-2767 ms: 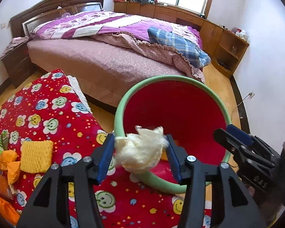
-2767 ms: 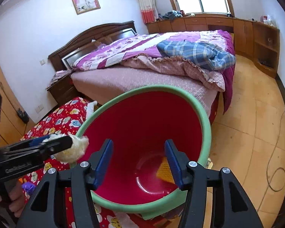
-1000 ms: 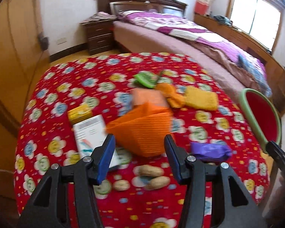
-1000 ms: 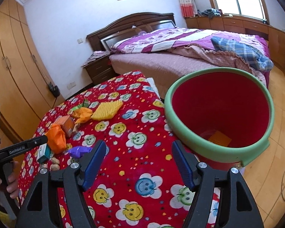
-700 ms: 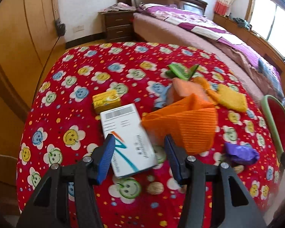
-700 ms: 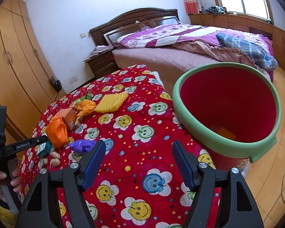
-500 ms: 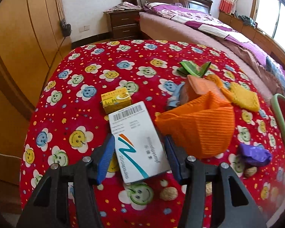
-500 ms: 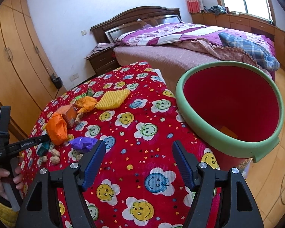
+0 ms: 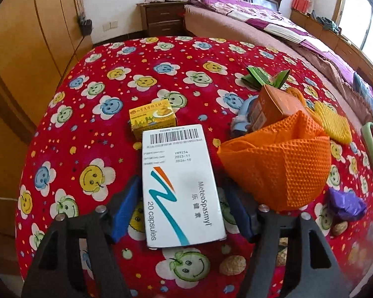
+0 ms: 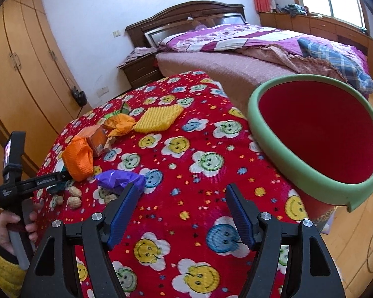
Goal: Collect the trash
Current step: 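Grasp the white medicine box with the left tool while the right grasps the purple wrapper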
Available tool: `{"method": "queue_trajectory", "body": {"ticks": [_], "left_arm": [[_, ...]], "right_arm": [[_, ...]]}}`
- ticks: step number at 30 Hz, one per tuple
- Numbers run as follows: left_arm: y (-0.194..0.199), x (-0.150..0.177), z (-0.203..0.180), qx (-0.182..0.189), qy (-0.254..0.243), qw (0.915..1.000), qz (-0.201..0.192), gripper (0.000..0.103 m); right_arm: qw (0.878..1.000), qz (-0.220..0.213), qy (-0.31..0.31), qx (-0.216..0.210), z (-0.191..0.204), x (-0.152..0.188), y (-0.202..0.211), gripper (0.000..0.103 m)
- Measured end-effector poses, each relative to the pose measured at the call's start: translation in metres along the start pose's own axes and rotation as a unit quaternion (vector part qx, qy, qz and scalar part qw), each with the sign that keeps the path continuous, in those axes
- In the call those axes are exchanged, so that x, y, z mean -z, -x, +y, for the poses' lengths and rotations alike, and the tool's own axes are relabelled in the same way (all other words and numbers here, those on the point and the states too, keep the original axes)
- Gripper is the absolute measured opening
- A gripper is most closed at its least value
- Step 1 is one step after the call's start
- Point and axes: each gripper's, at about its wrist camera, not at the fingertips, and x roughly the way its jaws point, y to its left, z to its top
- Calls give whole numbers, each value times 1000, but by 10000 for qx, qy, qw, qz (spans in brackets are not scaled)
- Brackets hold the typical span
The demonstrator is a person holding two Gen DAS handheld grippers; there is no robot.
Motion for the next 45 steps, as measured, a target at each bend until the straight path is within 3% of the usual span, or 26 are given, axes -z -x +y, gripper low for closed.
{"method": "queue_trajectory", "body": {"ticks": [2,12,14,16,19,21,23,28,45], "left_arm": [[-1,-1,1,102,-10,9999,54,75],[1,3,-1,97,-161,9998,-30,75],[4,3,1,117,-103,9999,-64,70],[8,5,5,149,-56,9998,-155,52],[15,9,11,400,29,9989,-236,51],[20,13,13,472,46,9984,-318,51],[28,16,14,531,39,9976,-434,51],[48,19,8,561,-153,9959,-687,51],[96,20,-50,1302,-711,9841,-981,51]], "right_arm": [[10000,25,74,-42,5,-1,-3,74],[9982,224,453,-308,32,-9,-30,74],[9974,335,516,-384,37,-10,-40,74],[9969,395,521,-445,40,-10,-46,74],[9962,446,507,-550,45,-10,-54,73],[9957,443,552,-599,49,-10,-55,65],[9944,503,661,-649,54,-8,-57,46],[9934,460,798,-681,62,-4,-56,25],[9973,-439,390,-435,35,-16,17,23]]}}
